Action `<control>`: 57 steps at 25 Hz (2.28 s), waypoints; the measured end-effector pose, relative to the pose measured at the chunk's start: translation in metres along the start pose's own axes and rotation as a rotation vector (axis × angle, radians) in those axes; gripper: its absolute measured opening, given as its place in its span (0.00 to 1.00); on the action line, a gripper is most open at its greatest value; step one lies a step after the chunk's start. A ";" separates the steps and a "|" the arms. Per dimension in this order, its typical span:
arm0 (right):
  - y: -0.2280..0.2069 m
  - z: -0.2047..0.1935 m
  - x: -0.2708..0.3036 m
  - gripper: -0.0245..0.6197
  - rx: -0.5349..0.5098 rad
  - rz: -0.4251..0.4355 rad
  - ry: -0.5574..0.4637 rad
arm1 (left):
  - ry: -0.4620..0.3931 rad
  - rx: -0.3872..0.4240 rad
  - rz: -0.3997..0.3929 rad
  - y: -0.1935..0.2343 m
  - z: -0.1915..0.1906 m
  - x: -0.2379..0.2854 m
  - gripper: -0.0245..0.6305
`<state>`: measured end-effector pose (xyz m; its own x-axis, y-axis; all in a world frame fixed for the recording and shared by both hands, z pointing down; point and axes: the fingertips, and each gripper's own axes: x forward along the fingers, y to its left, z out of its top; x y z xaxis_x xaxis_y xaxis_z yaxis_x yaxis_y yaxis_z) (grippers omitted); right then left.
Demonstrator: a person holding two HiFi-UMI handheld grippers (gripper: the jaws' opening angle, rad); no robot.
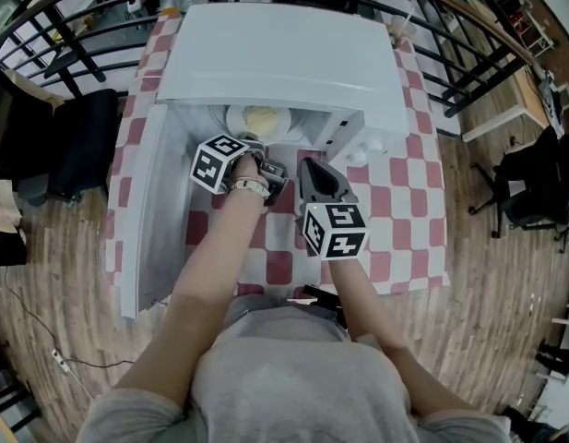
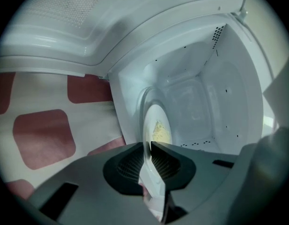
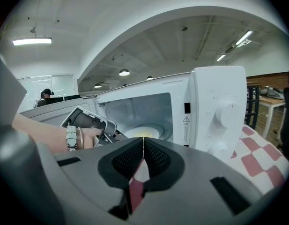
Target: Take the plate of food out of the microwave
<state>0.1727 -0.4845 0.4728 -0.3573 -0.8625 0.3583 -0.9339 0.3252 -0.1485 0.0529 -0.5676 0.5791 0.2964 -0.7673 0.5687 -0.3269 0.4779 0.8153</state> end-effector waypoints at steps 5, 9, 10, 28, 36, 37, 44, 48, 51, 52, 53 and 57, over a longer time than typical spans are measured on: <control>0.001 0.001 -0.002 0.08 0.002 0.000 -0.004 | -0.006 -0.012 -0.029 -0.002 0.001 -0.004 0.10; 0.002 0.000 -0.004 0.08 0.007 0.000 -0.005 | -0.014 0.002 -0.096 -0.012 0.002 -0.008 0.08; 0.003 0.000 -0.005 0.08 0.007 0.001 -0.007 | -0.016 0.004 -0.116 -0.015 0.002 -0.009 0.07; 0.010 0.010 -0.019 0.08 0.016 0.018 -0.057 | -0.032 -0.046 -0.273 -0.029 -0.004 -0.031 0.06; 0.012 0.016 -0.032 0.08 0.024 0.024 -0.098 | -0.050 -0.053 -0.317 -0.034 -0.010 -0.047 0.06; 0.012 0.016 -0.035 0.08 0.024 0.021 -0.103 | -0.049 -0.057 -0.323 -0.033 -0.010 -0.049 0.06; 0.017 0.016 -0.054 0.08 0.007 0.014 -0.131 | -0.061 -0.080 -0.368 -0.031 -0.013 -0.069 0.06; 0.023 0.016 -0.063 0.08 -0.003 0.031 -0.145 | -0.060 -0.082 -0.384 -0.031 -0.019 -0.081 0.06; 0.027 0.015 -0.069 0.08 -0.004 0.043 -0.152 | -0.057 -0.080 -0.393 -0.030 -0.024 -0.089 0.06; 0.028 0.015 -0.071 0.08 -0.005 0.046 -0.153 | -0.057 -0.081 -0.395 -0.030 -0.025 -0.091 0.06; 0.029 0.016 -0.073 0.08 -0.006 0.049 -0.155 | -0.058 -0.083 -0.399 -0.029 -0.026 -0.094 0.06; 0.033 0.015 -0.082 0.08 -0.016 0.059 -0.167 | -0.057 -0.082 -0.417 -0.027 -0.031 -0.105 0.06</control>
<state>0.1712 -0.4088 0.4245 -0.4059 -0.8937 0.1914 -0.9119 0.3822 -0.1492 0.0584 -0.4872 0.5006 0.3372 -0.9234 0.1834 -0.1167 0.1523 0.9814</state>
